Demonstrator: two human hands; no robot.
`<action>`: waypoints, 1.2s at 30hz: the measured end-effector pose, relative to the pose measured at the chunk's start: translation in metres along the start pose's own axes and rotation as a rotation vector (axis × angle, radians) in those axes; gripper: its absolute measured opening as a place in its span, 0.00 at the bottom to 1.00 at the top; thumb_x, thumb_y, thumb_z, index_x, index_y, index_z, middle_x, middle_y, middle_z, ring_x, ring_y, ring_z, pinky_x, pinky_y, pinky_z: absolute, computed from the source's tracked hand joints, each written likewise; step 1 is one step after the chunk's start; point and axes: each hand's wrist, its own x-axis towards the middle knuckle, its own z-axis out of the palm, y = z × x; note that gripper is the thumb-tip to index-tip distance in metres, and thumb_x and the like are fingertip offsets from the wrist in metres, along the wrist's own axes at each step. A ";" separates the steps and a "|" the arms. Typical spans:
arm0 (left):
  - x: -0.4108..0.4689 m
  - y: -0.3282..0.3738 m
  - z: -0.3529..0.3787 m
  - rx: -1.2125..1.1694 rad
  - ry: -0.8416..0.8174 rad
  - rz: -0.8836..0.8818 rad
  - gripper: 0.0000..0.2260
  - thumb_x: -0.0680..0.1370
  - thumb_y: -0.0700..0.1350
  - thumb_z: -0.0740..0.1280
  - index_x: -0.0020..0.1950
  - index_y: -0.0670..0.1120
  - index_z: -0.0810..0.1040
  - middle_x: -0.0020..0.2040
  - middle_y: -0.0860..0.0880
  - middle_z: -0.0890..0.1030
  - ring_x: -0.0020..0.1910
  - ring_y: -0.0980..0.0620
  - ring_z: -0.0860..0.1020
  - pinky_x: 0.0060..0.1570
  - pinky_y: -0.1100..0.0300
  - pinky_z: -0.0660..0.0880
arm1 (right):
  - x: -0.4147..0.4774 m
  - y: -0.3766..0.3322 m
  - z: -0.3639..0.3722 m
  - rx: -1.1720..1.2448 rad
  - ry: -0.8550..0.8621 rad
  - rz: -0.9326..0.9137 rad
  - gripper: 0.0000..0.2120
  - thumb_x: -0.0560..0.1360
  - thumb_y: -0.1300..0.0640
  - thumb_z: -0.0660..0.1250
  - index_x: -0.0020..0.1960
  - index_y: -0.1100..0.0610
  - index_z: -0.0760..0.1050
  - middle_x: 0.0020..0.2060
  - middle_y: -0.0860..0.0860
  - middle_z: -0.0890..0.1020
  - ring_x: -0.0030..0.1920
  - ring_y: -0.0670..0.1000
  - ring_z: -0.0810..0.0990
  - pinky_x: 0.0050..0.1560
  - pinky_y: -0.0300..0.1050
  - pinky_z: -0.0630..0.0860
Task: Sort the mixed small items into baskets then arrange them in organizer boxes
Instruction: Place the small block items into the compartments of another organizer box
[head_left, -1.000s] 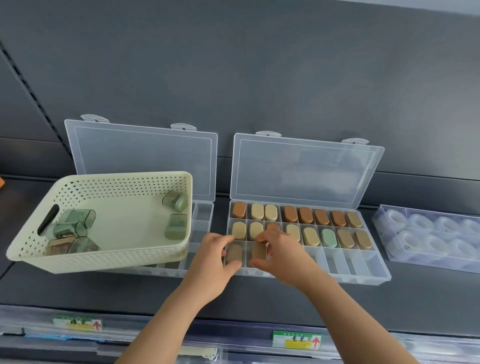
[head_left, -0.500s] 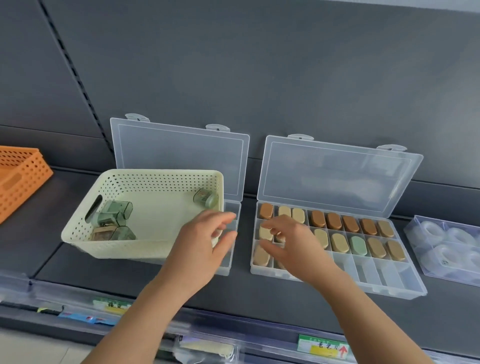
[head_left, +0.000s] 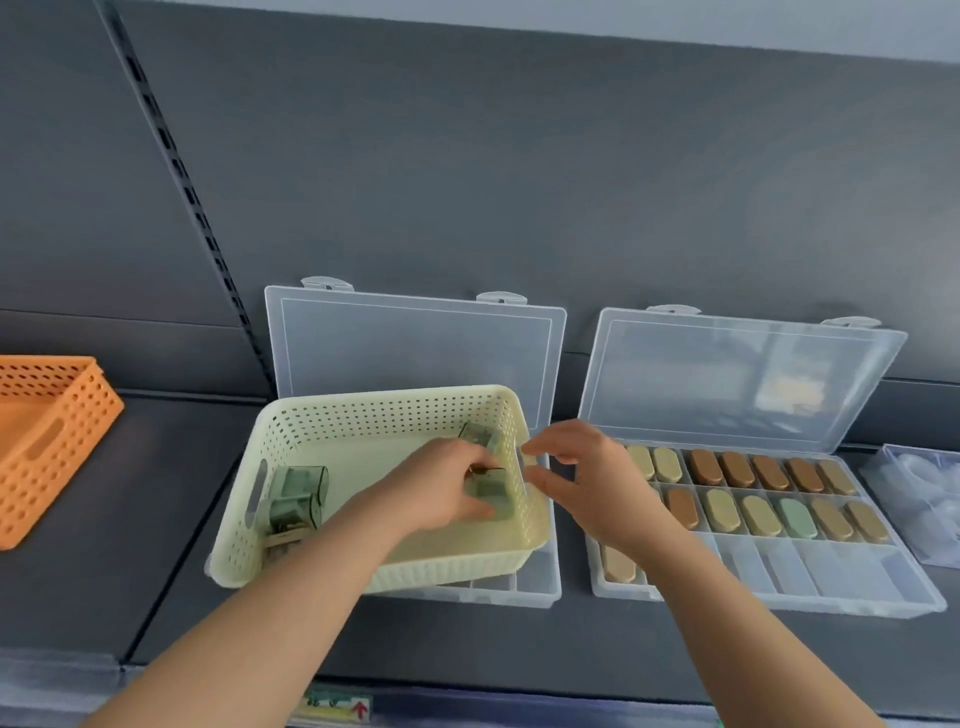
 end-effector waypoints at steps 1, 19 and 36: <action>-0.001 -0.006 -0.005 0.007 0.005 0.004 0.21 0.70 0.52 0.74 0.62 0.54 0.77 0.54 0.58 0.78 0.53 0.55 0.77 0.56 0.57 0.74 | 0.005 -0.003 0.003 -0.020 0.016 -0.008 0.10 0.74 0.53 0.69 0.56 0.49 0.80 0.55 0.44 0.78 0.51 0.40 0.75 0.55 0.36 0.73; -0.070 -0.083 -0.057 -0.944 0.205 -0.044 0.12 0.78 0.50 0.62 0.60 0.60 0.76 0.60 0.53 0.78 0.55 0.56 0.81 0.62 0.58 0.73 | 0.081 -0.053 0.064 -0.669 -0.234 0.099 0.12 0.76 0.63 0.57 0.56 0.57 0.75 0.49 0.52 0.78 0.45 0.53 0.78 0.40 0.46 0.77; -0.051 0.031 -0.016 -1.474 0.098 0.178 0.20 0.75 0.47 0.69 0.64 0.41 0.72 0.59 0.37 0.79 0.56 0.35 0.79 0.53 0.51 0.79 | -0.023 -0.022 -0.055 1.047 -0.011 0.289 0.08 0.78 0.61 0.62 0.56 0.59 0.76 0.48 0.56 0.82 0.50 0.57 0.82 0.49 0.52 0.81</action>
